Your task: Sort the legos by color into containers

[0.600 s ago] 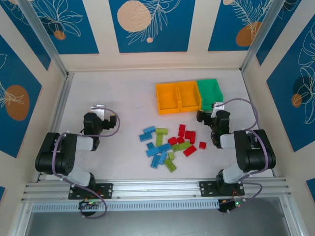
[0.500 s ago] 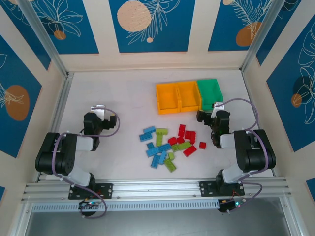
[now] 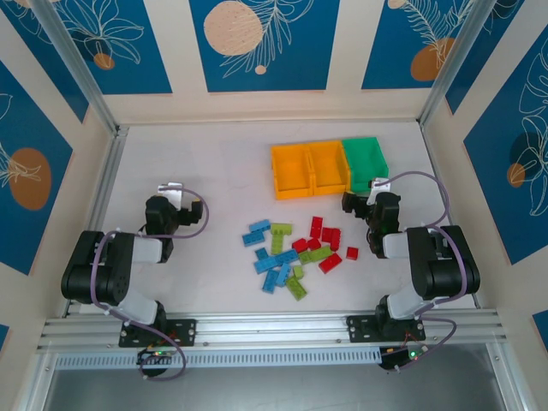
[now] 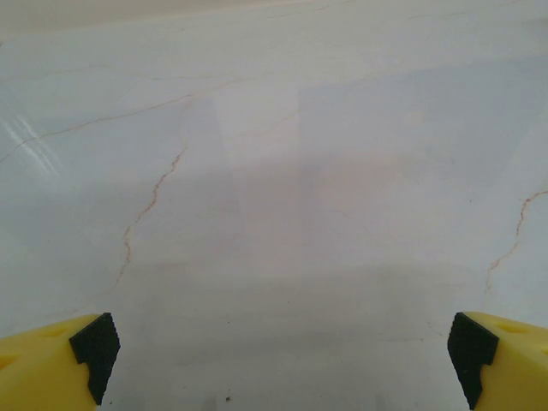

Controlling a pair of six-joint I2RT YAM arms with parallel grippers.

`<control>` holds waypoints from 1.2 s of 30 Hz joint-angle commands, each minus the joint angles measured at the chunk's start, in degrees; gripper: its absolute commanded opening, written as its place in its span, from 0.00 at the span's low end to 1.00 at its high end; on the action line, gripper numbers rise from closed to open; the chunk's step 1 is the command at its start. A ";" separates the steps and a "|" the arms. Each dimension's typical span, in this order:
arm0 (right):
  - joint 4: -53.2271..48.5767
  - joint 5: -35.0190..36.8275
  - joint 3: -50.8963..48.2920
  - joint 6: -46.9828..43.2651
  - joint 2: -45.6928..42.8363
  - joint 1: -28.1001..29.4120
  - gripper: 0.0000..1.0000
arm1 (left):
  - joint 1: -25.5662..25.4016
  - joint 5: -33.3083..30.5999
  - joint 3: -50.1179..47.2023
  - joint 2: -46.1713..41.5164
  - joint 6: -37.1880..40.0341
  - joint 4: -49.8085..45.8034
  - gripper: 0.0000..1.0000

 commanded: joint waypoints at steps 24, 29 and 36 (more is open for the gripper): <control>-101.75 -9.46 36.09 30.67 -11.69 5.17 0.99 | -20.57 16.57 22.62 -28.40 5.13 -59.21 1.00; -98.86 -11.52 29.99 31.15 -10.18 5.84 1.00 | -33.32 24.89 24.73 -29.36 9.43 -64.21 1.00; -91.87 -14.57 25.19 30.18 -3.86 7.65 0.91 | -42.24 27.56 25.50 -25.13 14.50 -65.26 1.00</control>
